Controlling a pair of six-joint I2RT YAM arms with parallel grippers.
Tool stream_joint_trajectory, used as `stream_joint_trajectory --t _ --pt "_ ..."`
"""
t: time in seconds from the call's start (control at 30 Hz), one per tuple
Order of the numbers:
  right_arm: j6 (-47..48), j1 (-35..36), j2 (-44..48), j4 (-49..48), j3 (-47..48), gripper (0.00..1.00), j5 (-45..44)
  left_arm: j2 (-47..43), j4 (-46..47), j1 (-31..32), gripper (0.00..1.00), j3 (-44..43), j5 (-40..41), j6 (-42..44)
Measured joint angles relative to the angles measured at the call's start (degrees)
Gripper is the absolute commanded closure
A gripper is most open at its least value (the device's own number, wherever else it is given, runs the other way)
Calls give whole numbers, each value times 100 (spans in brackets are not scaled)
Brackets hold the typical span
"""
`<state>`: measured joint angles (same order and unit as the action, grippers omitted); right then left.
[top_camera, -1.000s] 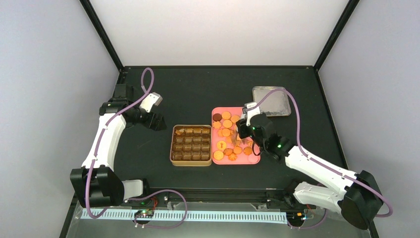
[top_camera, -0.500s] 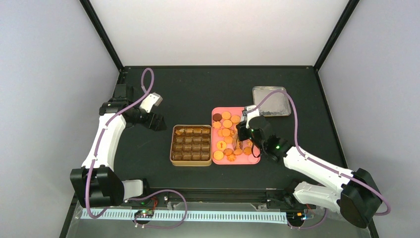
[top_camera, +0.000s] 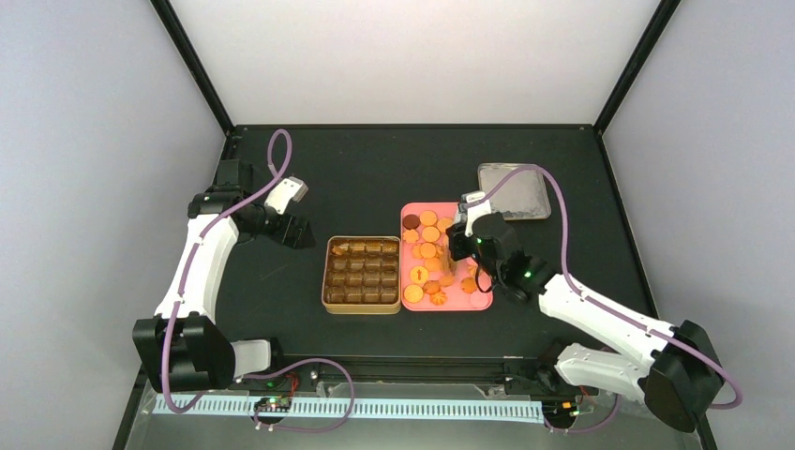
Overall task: Pack the cookies
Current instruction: Pick up the fake cookies from the plate.
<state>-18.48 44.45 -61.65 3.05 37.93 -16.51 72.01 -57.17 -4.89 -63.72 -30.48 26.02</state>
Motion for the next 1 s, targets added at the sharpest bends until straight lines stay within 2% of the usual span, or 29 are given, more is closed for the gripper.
stream_joint_trajectory --t 0.5,0.83,1.0 --pt "201 0 -35 35 492 99 142 0 -2 0 10 -2 0 22" --pt "195 0 -76 33 258 67 -107 0 -4 -37 10 -2 -2 42" --pt "164 0 -155 -9 166 65 -138 0 -7 -37 10 -2 -17 44"
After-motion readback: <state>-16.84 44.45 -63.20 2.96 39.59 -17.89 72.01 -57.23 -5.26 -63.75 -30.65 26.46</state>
